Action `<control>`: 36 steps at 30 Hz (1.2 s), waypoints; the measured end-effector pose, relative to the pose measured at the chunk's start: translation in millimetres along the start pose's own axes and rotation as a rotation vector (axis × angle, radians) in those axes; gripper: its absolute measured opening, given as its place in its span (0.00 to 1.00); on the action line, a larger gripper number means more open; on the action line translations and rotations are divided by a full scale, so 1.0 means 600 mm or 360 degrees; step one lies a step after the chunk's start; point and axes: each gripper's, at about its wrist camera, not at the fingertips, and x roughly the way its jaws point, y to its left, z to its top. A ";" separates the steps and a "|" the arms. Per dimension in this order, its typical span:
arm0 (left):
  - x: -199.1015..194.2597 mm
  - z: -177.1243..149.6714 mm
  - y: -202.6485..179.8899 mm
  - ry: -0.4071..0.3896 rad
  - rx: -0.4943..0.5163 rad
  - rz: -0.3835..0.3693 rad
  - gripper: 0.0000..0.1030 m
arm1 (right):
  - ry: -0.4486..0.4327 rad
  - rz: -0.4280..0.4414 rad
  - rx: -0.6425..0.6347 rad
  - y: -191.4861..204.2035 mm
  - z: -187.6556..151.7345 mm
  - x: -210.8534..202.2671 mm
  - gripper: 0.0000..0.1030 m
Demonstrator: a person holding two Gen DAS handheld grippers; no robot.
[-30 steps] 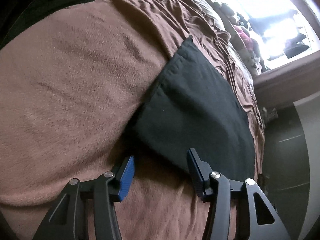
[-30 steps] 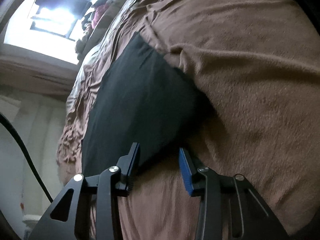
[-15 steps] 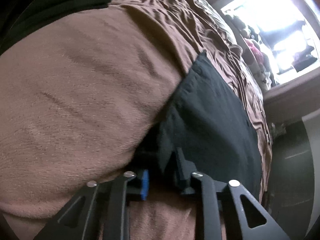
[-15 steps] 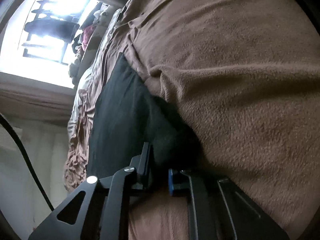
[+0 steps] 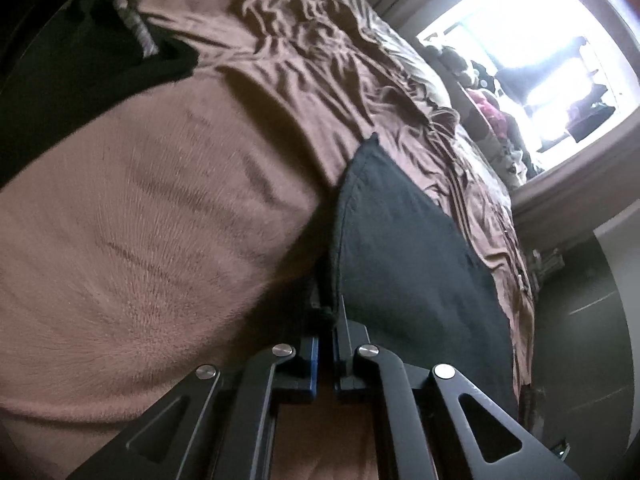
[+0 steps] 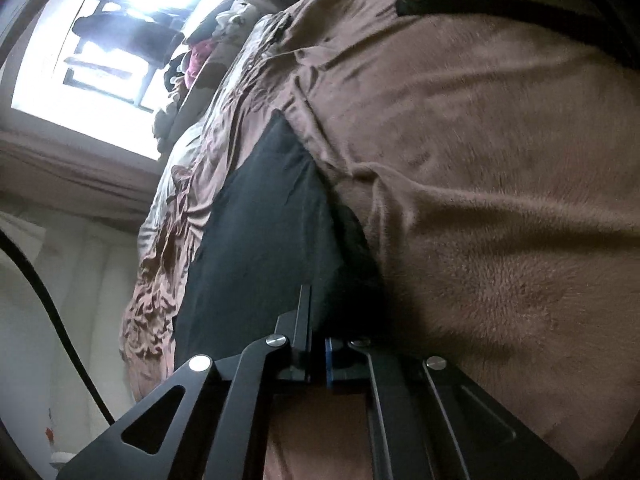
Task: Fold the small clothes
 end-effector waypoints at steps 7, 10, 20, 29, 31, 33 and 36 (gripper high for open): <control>-0.045 -0.001 -0.007 -0.0015 -0.0001 -0.0042 0.04 | -0.0025 -0.0006 -0.0060 0.025 -0.003 -0.036 0.00; -0.066 -0.009 -0.008 -0.0033 0.0017 -0.0048 0.04 | 0.0017 0.0025 -0.0008 0.013 -0.009 -0.049 0.00; -0.119 -0.051 0.023 -0.0052 -0.0068 -0.0126 0.04 | 0.0062 0.0032 0.0024 -0.012 -0.032 -0.117 0.00; -0.095 -0.083 0.064 -0.0031 -0.0162 -0.0097 0.04 | 0.0093 -0.0046 0.0059 -0.048 -0.036 -0.104 0.00; -0.082 -0.090 0.081 -0.0007 -0.0205 -0.0082 0.04 | 0.0128 -0.0076 0.0096 -0.064 -0.042 -0.091 0.00; -0.071 -0.099 0.096 0.0018 -0.0229 -0.0061 0.04 | 0.0163 -0.0098 0.0130 -0.078 -0.044 -0.078 0.01; -0.058 -0.110 0.111 0.0049 -0.0274 -0.0060 0.04 | 0.0201 -0.0096 0.0180 -0.097 -0.043 -0.069 0.03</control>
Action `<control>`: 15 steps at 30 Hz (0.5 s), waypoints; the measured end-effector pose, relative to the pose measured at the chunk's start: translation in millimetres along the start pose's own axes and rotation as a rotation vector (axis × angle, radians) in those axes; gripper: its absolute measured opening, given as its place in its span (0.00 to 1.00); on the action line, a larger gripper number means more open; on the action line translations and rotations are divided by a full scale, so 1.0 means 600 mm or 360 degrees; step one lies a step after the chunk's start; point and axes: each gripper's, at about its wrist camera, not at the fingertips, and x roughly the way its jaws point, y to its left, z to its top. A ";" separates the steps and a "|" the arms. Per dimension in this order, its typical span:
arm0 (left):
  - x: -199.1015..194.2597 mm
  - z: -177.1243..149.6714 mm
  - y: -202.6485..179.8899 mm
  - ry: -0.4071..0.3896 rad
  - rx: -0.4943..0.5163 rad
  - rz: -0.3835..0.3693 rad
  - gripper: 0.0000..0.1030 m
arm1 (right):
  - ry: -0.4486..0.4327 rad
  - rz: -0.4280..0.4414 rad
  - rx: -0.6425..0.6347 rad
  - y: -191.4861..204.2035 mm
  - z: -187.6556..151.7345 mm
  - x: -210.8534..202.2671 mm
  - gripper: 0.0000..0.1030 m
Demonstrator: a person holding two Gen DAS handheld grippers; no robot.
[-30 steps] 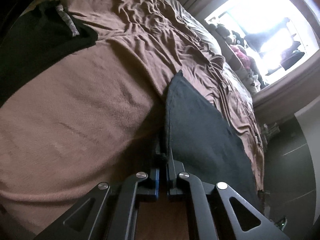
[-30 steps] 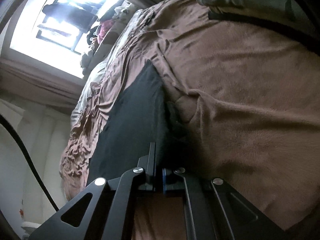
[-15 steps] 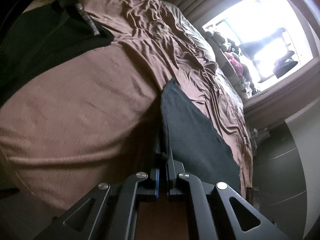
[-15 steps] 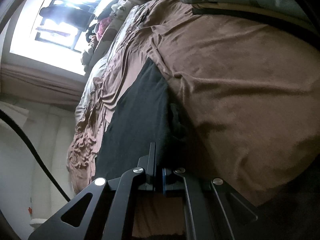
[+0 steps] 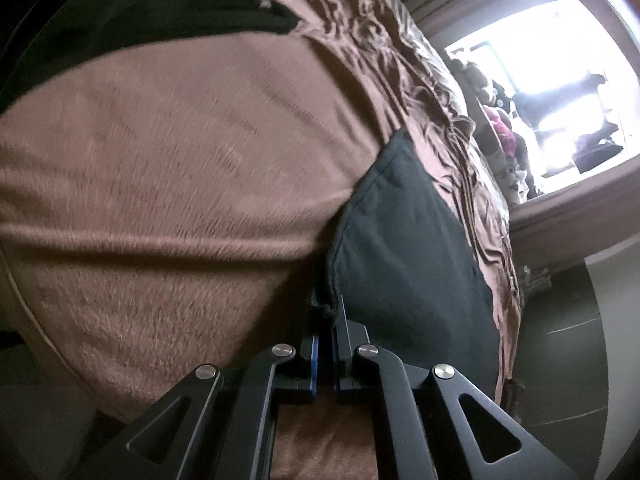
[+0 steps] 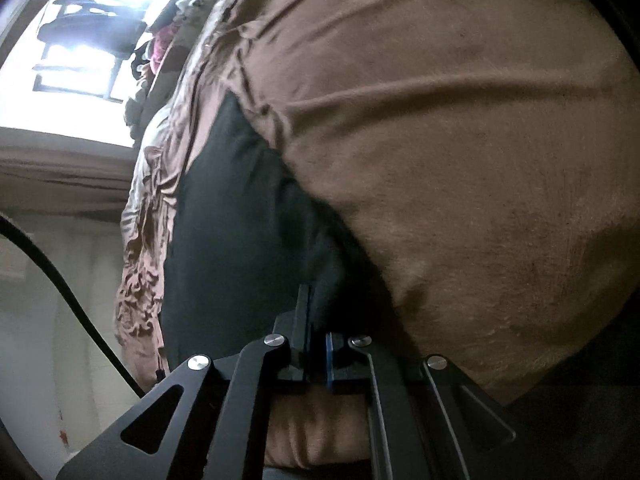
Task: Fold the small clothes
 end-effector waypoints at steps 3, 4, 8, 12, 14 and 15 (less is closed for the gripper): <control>0.009 -0.008 0.015 -0.0001 -0.0093 -0.0026 0.06 | 0.0020 0.0041 0.0003 -0.007 0.006 -0.007 0.06; 0.012 -0.010 0.018 0.0003 -0.0115 -0.0032 0.07 | 0.0015 0.0009 -0.0036 -0.003 0.007 -0.013 0.08; 0.015 -0.013 0.034 -0.0006 -0.0201 -0.0121 0.18 | -0.0035 -0.0153 -0.0154 0.021 0.006 -0.051 0.24; 0.009 -0.015 0.023 -0.0011 -0.0176 -0.0166 0.38 | -0.0193 -0.0156 -0.0184 0.038 0.005 -0.120 0.47; 0.008 -0.016 0.018 -0.0022 -0.0161 -0.0191 0.46 | -0.0267 -0.0163 -0.0189 0.040 0.005 -0.155 0.48; 0.007 -0.017 0.016 -0.0031 -0.0157 -0.0198 0.49 | -0.0296 -0.0174 -0.0205 0.045 0.006 -0.172 0.48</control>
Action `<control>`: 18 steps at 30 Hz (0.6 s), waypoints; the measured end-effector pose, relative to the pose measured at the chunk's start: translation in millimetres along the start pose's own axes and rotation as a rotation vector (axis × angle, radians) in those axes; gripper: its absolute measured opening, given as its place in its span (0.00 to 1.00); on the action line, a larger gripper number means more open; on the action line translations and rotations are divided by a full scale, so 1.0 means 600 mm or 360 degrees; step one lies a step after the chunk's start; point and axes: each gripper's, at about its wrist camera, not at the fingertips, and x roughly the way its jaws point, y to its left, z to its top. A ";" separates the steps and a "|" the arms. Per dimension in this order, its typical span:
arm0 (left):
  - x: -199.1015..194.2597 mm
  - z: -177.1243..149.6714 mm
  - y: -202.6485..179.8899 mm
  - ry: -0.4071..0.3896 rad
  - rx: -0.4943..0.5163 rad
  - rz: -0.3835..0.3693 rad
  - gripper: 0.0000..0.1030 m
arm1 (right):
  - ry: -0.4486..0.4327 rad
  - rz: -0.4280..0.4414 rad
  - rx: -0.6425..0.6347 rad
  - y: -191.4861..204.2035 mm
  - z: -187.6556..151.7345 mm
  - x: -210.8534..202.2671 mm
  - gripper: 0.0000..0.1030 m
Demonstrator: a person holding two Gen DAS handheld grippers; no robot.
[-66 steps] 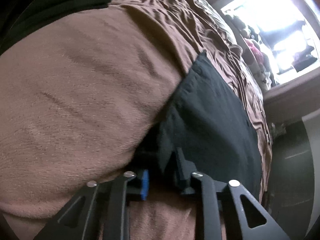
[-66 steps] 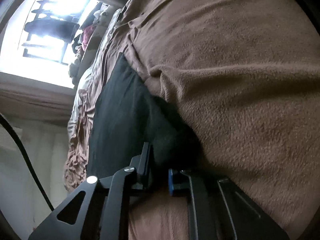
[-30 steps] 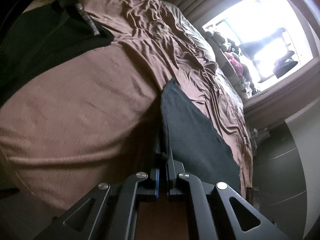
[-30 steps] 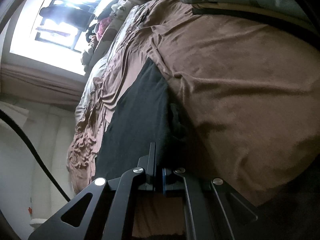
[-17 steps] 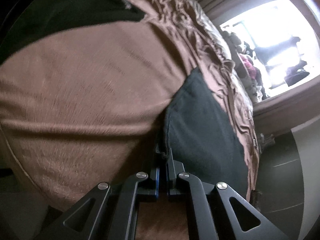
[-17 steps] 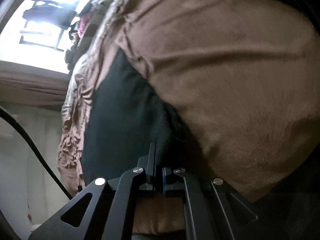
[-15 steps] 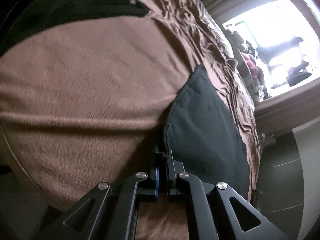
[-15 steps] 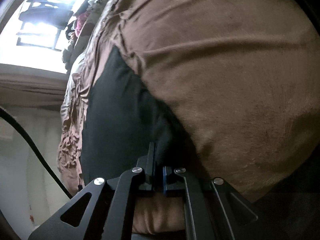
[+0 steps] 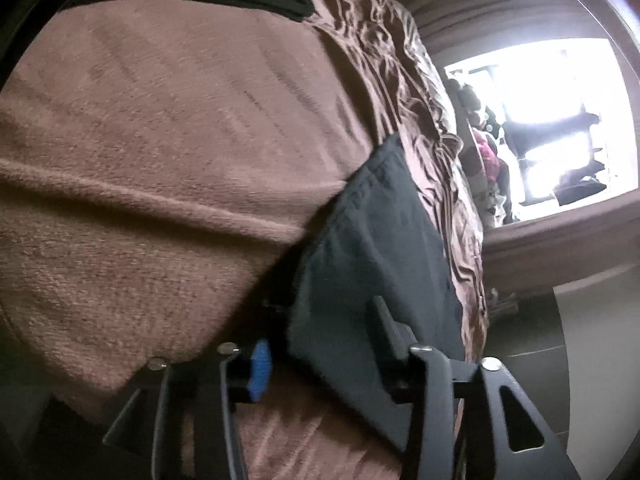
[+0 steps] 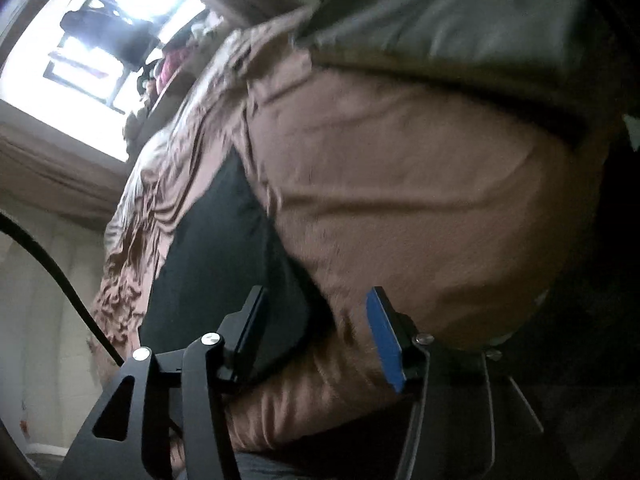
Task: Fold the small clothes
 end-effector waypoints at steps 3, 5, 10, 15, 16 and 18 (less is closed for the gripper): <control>0.000 -0.006 -0.001 -0.0037 -0.0014 -0.0011 0.50 | -0.0091 -0.0005 -0.0118 0.030 0.000 -0.055 0.48; 0.000 -0.008 0.001 -0.0052 -0.0025 -0.0021 0.50 | -0.0129 0.0004 -0.0212 0.057 -0.010 -0.079 0.48; -0.006 -0.009 0.012 -0.0063 -0.0065 -0.0088 0.50 | -0.0169 0.0022 -0.0472 0.140 -0.038 -0.107 0.48; -0.015 -0.012 0.020 -0.0090 -0.0114 -0.0130 0.50 | -0.0123 0.0083 -0.0695 0.219 -0.078 -0.089 0.48; -0.016 -0.013 0.020 -0.0094 -0.0122 -0.0134 0.50 | -0.0102 0.0104 -0.0737 0.231 -0.086 -0.079 0.48; -0.018 -0.013 0.023 -0.0103 -0.0142 -0.0147 0.50 | -0.0059 0.0113 -0.0782 0.255 -0.101 -0.058 0.48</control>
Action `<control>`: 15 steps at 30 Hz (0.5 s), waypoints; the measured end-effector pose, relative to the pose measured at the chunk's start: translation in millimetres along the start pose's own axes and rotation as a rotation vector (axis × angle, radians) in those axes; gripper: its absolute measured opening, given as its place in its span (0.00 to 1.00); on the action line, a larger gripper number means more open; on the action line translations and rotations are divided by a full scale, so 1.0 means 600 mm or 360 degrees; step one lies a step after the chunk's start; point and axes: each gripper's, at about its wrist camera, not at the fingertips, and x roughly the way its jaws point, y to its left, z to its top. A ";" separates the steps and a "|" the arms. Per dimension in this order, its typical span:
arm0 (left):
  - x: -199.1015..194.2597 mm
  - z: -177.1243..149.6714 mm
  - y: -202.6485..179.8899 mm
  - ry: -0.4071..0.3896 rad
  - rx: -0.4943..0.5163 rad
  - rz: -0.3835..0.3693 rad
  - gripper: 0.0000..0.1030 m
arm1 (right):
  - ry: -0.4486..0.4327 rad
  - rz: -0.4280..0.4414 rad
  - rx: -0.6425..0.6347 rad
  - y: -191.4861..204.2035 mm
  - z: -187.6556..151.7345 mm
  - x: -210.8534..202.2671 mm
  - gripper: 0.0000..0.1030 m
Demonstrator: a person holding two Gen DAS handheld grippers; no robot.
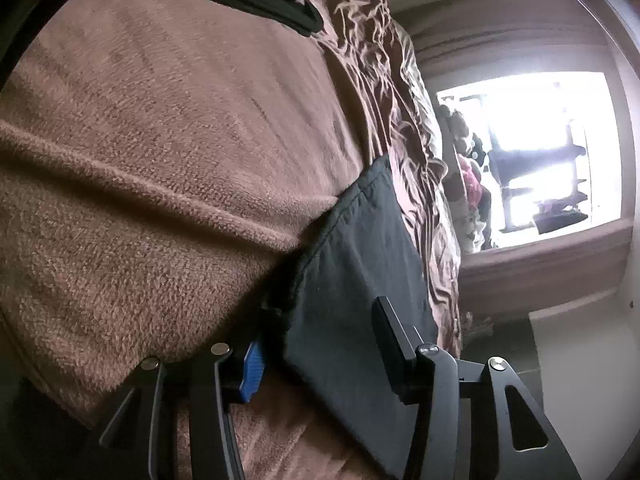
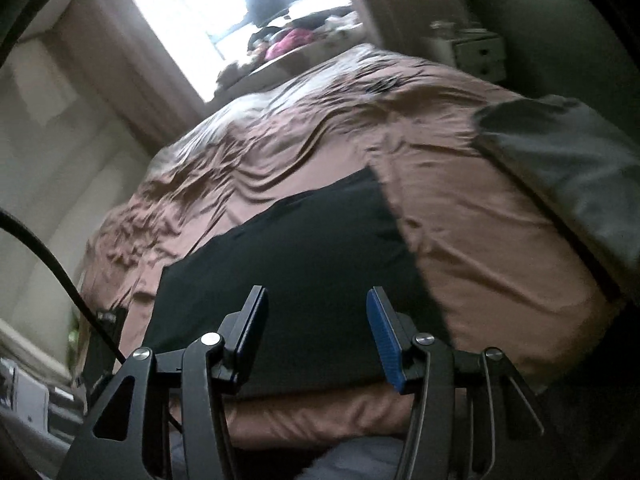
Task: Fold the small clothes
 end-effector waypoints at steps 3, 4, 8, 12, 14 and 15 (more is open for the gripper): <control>-0.002 0.001 0.007 -0.0011 -0.0046 -0.0013 0.43 | 0.0045 0.0028 -0.0018 0.020 0.000 0.030 0.48; -0.003 0.001 0.010 -0.0013 -0.0056 -0.0008 0.41 | 0.0059 0.0042 -0.0025 0.031 -0.001 0.043 0.48; -0.003 0.004 0.012 0.0003 -0.0063 0.0002 0.35 | 0.0125 0.0007 -0.0104 0.070 -0.016 0.097 0.48; -0.004 0.005 0.015 0.0006 -0.0073 -0.0026 0.35 | 0.0202 0.0017 -0.0133 0.096 -0.015 0.158 0.48; -0.006 0.004 0.017 -0.0002 -0.0084 -0.0042 0.35 | 0.0271 0.0065 -0.0118 0.103 -0.020 0.184 0.48; -0.008 0.005 0.019 -0.0007 -0.0088 -0.0046 0.34 | 0.0299 0.0079 -0.0121 0.105 -0.021 0.199 0.48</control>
